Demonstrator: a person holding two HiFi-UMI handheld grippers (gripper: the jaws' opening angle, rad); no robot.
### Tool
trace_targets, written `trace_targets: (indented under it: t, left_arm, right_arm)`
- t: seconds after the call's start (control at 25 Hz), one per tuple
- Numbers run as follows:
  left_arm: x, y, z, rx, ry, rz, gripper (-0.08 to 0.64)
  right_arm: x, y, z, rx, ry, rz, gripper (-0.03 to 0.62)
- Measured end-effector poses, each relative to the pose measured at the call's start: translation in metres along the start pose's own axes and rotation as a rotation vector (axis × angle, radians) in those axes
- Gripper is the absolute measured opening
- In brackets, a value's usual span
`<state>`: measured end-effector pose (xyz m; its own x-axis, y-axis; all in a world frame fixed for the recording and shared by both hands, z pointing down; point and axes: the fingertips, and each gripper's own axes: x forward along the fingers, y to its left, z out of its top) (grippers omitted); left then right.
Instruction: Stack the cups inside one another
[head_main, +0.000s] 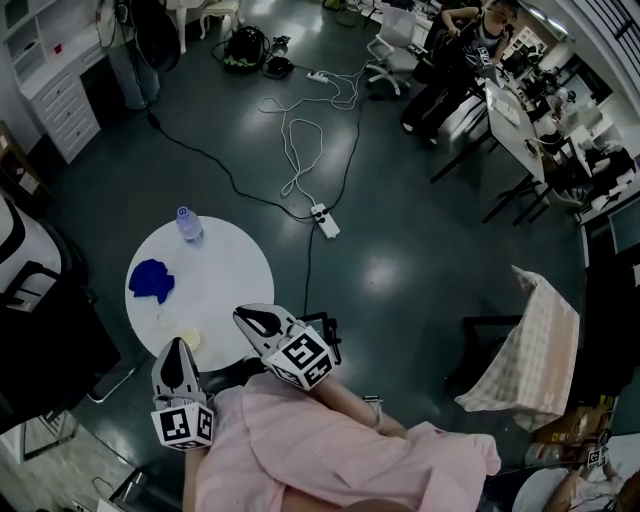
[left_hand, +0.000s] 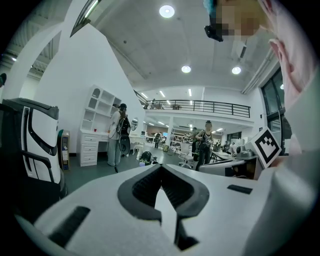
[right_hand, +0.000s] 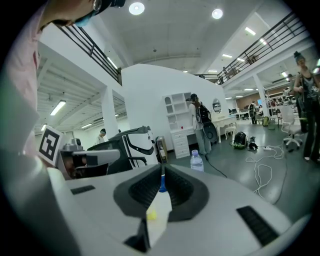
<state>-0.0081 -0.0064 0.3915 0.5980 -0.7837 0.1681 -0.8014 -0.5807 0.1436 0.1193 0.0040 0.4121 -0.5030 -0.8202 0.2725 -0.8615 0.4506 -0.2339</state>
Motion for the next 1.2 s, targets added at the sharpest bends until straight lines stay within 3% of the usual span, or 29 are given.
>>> trace_targets:
  t: [0.44,1.2]
  left_arm:
    - [-0.012,0.011,0.003,-0.002,-0.022,0.011,0.009]
    - [-0.046,0.083,0.015,-0.040,-0.027,0.081,0.009]
  right_arm:
    - [0.007,0.011,0.000,-0.012,0.010,0.000,0.038]
    - [0.059,0.047,0.001,-0.013,0.072,0.000,0.040]
